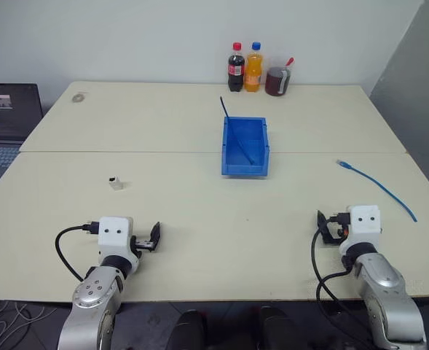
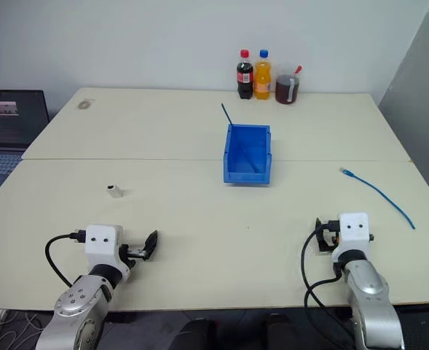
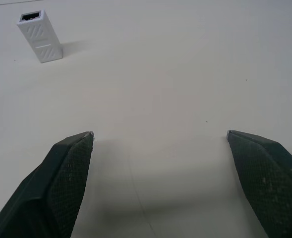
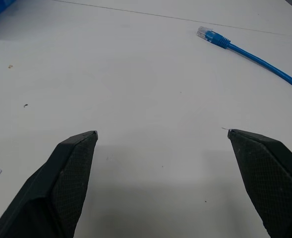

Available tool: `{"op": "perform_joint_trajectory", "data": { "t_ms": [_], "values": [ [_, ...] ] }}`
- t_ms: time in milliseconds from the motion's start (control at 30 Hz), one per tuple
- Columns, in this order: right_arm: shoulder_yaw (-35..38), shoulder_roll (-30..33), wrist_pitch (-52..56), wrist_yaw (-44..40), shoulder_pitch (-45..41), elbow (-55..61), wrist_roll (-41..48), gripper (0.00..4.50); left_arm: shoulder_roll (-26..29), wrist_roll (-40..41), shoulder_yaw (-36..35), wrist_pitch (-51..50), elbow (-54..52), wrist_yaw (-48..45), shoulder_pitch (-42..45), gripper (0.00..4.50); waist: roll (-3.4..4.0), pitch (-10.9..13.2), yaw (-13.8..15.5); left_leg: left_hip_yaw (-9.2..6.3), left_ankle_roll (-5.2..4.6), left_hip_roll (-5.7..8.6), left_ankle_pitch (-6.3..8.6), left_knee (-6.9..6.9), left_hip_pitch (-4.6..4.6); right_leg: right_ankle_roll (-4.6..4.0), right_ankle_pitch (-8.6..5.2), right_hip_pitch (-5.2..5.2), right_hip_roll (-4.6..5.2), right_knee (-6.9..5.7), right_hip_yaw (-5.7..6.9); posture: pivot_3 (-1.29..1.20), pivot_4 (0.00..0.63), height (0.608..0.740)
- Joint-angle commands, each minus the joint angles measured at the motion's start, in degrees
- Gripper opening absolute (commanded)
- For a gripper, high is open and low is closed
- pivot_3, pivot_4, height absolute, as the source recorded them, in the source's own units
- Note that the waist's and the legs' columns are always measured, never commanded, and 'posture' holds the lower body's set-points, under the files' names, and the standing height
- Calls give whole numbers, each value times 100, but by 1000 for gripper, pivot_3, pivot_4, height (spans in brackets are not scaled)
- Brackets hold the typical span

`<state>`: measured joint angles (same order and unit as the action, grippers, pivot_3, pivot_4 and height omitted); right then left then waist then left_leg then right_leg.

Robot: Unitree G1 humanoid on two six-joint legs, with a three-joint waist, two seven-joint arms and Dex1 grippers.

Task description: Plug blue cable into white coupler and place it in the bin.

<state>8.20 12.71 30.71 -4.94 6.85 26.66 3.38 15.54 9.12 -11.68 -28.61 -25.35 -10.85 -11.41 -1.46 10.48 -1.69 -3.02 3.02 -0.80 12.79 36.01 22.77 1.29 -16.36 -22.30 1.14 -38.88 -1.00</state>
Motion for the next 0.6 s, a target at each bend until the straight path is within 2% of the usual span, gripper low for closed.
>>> {"op": "perform_joint_trajectory", "data": {
  "t_ms": [33, 467, 600],
  "values": [
    [43, -42, -11, 69, -98, 239, -4, 4476, 25, 49, -29, 40, -162, -27, 69, 4500, 0, 0, 2, 0, 0, 0, 0, 0, 0, 0, 0, 0, 0, 0, 0, 0, 150, 740],
    [35, -50, -41, 41, -137, 175, -10, 4476, 75, 60, -39, 21, -90, -82, 162, 4500, 0, 0, 4, 0, 0, 0, 0, 0, 1, 0, 0, 0, 1, 1, 0, 0, 150, 740],
    [84, -19, -45, 41, -168, 173, -13, 4476, 402, 63, 126, 52, 101, -494, 496, 4500, 0, 0, 6, -1, 0, 2, 0, 0, 2, 0, 0, 0, 0, 1, 2, 0, 150, 740]
  ]
}}
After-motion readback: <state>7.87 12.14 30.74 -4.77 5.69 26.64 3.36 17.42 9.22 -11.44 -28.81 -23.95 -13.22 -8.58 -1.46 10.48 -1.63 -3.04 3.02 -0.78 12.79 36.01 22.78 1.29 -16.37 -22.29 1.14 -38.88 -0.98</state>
